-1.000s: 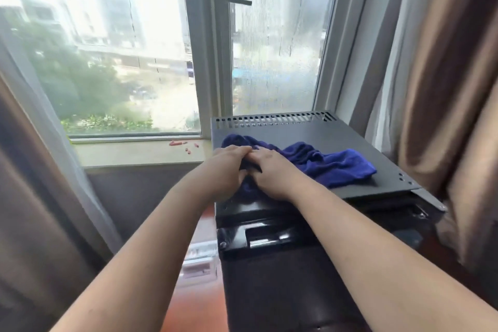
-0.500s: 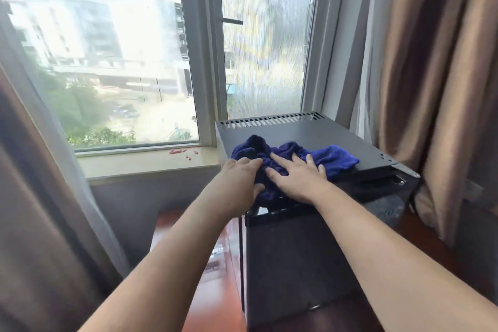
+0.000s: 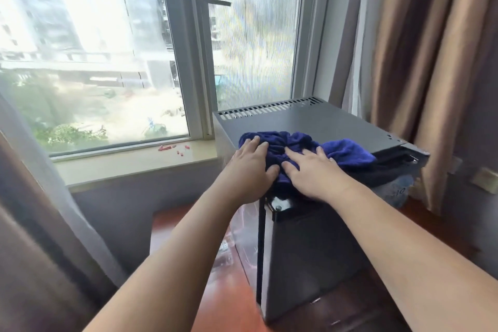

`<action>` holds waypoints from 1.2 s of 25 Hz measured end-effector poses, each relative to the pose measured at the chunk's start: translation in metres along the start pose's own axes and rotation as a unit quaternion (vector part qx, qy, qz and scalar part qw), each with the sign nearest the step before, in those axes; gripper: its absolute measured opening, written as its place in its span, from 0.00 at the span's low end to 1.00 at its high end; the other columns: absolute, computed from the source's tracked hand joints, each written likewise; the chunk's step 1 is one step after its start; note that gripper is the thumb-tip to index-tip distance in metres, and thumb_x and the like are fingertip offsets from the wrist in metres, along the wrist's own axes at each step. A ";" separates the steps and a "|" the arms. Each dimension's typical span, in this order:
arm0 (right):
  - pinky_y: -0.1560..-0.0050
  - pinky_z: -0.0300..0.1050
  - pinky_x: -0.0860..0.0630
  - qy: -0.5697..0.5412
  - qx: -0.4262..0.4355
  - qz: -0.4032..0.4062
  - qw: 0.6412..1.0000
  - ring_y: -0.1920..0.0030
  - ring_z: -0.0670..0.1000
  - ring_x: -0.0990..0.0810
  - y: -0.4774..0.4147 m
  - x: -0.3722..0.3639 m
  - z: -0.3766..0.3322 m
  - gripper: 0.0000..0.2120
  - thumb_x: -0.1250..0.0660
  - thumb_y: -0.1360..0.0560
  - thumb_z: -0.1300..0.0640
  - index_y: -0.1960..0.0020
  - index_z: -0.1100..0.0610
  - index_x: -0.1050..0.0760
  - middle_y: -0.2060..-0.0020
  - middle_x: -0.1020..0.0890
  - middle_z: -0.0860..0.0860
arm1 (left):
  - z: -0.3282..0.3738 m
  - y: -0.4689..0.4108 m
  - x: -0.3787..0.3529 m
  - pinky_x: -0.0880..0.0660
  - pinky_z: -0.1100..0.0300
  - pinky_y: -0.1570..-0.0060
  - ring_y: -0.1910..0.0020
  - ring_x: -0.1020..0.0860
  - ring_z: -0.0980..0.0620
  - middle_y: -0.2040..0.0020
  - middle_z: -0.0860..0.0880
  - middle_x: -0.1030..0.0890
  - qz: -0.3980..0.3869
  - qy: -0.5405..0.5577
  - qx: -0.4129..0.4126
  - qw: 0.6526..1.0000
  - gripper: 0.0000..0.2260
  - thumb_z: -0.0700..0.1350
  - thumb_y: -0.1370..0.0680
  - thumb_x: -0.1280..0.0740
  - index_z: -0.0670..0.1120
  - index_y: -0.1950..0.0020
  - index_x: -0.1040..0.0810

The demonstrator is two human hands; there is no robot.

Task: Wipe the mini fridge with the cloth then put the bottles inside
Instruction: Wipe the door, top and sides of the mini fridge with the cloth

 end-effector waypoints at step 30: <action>0.25 0.52 0.42 -0.025 -0.151 0.141 0.978 0.22 0.56 0.41 -0.002 -0.004 -0.067 0.25 0.43 0.18 0.40 0.23 0.46 0.34 0.24 0.31 0.51 | -0.069 -0.033 0.035 0.41 0.57 0.28 0.28 0.34 0.44 0.28 0.47 0.29 0.006 0.083 -0.203 0.976 0.24 0.52 0.19 0.33 0.49 0.24 0.29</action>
Point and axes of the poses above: each hand's wrist, its own y-axis away from the middle knuckle, its own x-axis out of the back of the hand, z = x × y, the point moved 9 cm from there along -y, towards the middle knuckle
